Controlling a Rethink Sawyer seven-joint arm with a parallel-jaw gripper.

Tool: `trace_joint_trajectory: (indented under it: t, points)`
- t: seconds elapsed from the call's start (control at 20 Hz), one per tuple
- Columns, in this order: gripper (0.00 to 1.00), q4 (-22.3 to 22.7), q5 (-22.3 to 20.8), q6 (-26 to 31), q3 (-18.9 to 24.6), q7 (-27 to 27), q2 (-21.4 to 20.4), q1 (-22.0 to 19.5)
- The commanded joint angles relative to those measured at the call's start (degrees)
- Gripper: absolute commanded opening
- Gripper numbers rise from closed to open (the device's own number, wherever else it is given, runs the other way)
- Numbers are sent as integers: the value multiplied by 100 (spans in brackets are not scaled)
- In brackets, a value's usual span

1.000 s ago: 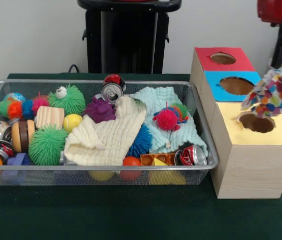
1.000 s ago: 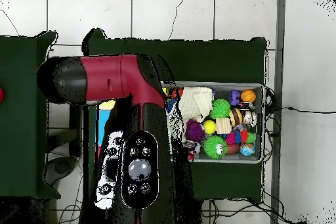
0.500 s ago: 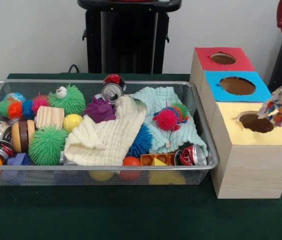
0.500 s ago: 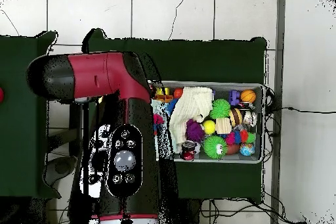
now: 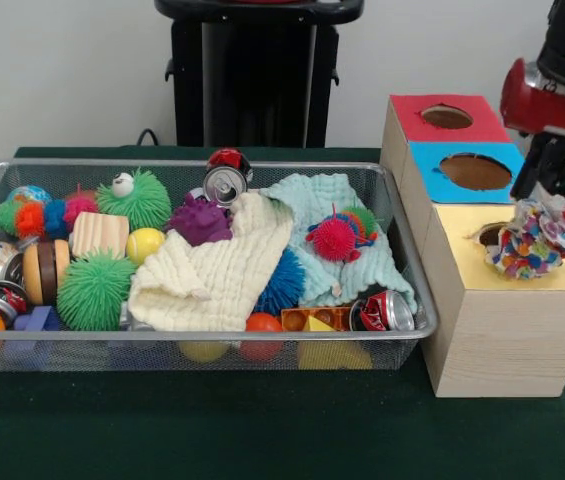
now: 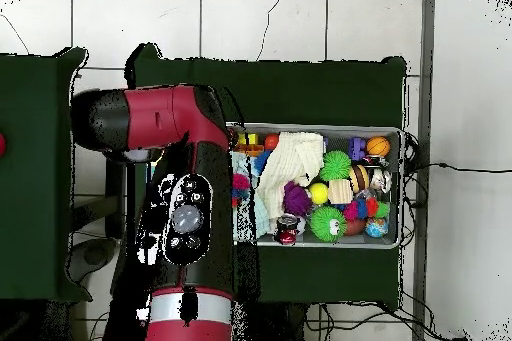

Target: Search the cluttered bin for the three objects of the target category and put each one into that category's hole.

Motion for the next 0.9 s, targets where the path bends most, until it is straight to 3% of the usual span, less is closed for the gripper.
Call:
trace_joint_trajectory:
  t: [0.05,0.6,0.9]
  points:
    - [0,-10,149,821,-49,1598,499,-35]
    - [0,-10,450,1436,85,1482,704,-55]
    - [0,19,480,1238,5,1522,642,3]
